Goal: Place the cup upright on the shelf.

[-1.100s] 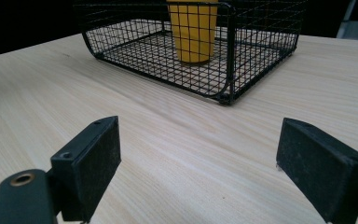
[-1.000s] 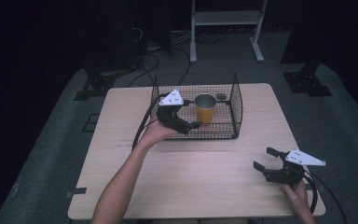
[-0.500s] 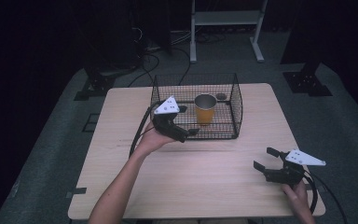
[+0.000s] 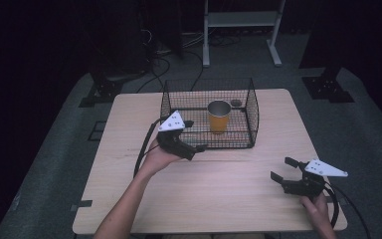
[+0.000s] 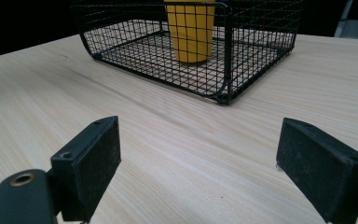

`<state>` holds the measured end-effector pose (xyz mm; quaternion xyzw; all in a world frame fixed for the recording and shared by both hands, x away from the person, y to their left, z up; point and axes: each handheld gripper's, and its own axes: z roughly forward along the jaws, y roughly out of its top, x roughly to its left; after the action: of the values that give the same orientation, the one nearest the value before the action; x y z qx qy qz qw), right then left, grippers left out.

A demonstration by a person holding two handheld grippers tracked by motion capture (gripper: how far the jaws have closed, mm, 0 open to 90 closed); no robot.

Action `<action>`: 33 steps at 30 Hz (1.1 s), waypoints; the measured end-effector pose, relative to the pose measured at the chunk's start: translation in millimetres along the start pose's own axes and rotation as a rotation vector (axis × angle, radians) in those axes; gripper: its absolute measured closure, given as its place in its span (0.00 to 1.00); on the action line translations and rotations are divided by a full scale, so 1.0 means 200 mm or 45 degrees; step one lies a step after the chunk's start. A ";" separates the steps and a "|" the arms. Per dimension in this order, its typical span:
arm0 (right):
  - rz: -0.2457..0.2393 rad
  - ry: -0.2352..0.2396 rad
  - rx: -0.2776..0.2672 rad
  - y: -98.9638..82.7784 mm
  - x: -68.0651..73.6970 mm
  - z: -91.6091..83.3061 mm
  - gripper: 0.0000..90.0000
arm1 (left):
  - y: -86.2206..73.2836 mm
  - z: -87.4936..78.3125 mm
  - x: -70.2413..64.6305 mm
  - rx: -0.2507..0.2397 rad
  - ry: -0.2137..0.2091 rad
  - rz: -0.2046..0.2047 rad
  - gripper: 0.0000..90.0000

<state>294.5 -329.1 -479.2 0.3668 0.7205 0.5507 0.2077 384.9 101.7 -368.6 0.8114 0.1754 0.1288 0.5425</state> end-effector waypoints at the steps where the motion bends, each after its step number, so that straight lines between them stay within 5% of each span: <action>1: 0.000 0.000 0.000 0.00 0.00 0.00 0.14 | -0.01 -0.01 -0.01 -0.001 0.007 0.000 0.03; 33: -0.004 -0.010 0.000 0.00 0.00 0.00 0.14 | -0.24 -0.13 -0.14 -0.021 0.064 -0.026 0.03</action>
<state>293.9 -328.9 -479.2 0.3677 0.7202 0.5489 0.2114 342.4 128.5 -403.2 0.8017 0.1961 0.1450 0.5458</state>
